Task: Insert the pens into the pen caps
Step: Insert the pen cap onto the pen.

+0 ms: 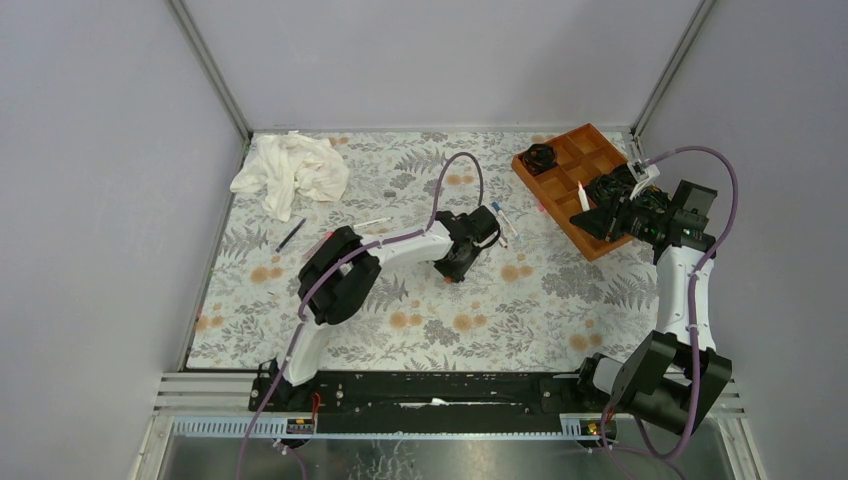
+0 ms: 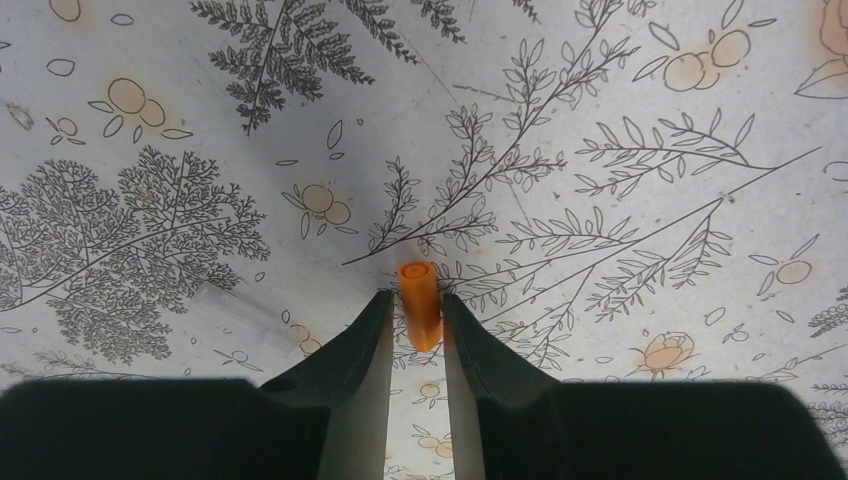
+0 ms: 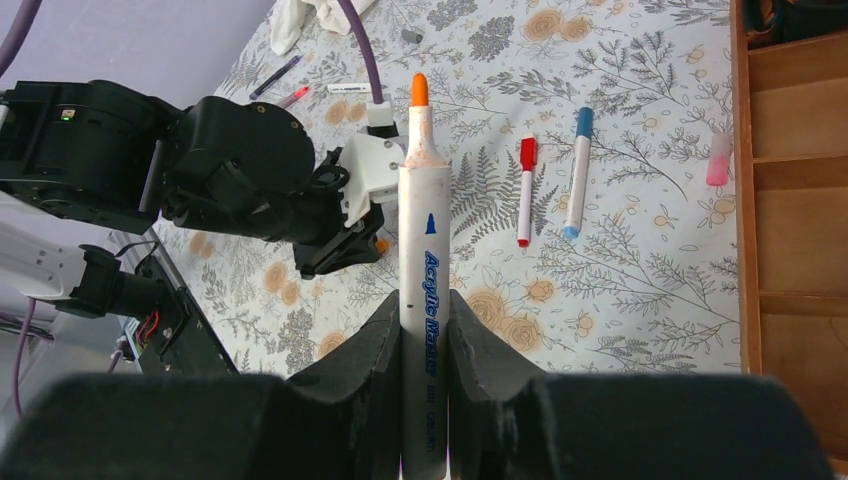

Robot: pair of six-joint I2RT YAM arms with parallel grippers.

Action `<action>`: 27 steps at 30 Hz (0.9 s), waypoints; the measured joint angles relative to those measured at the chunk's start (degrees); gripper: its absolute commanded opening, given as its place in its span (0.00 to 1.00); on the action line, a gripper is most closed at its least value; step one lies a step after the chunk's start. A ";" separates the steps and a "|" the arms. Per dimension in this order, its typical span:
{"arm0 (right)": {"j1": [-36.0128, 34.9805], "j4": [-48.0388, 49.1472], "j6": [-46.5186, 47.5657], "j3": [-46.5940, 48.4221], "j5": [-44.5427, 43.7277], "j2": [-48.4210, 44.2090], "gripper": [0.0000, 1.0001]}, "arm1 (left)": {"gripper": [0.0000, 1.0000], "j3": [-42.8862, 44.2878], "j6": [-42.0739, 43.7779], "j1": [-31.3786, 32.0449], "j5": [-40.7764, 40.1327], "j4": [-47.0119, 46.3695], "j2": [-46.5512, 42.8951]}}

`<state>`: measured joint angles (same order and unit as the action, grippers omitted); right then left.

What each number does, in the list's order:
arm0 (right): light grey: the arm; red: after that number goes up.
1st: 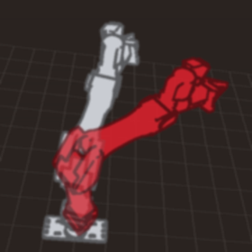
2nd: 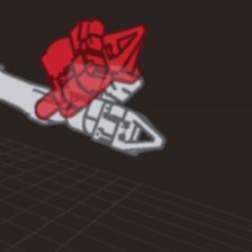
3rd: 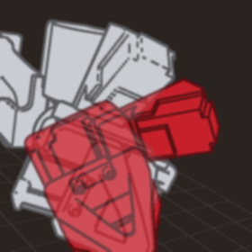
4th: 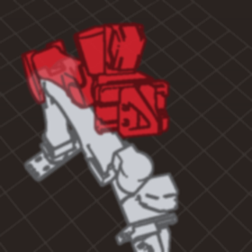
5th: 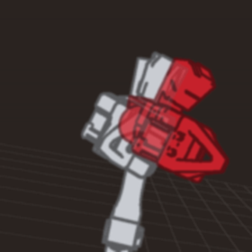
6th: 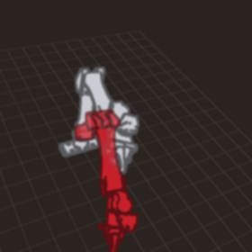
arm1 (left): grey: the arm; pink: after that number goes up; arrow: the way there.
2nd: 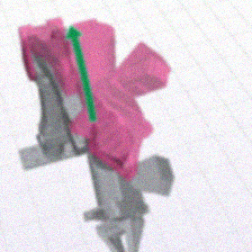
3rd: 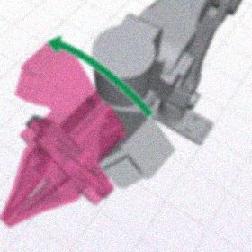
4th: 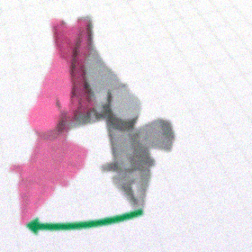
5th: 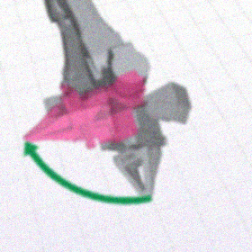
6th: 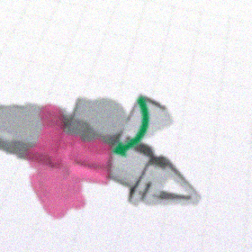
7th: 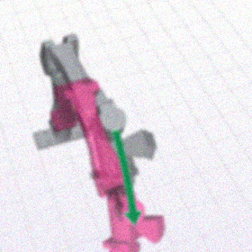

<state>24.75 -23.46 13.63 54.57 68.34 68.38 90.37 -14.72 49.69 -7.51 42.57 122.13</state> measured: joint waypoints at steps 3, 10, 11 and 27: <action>0.00 0.00 0.00 0.00 0.22 0.00 0.00 | 0.30 2.29 0.55 0.20 -0.37 2.32 1.44; 0.00 0.02 0.00 0.00 0.31 0.00 0.00 | 0.29 4.59 0.76 0.20 -0.02 5.29 3.30; 0.00 0.00 0.00 0.00 0.31 0.00 0.00 | 0.29 4.50 0.76 0.20 0.00 5.27 3.45; 0.00 0.04 -0.24 0.00 0.70 -0.02 0.00 | 0.00 3.76 1.11 0.20 0.79 4.42 2.95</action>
<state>24.75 -23.42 13.39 54.57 69.04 68.36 94.13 -13.61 49.89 -6.72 46.98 125.08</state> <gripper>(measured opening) 0.229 0.036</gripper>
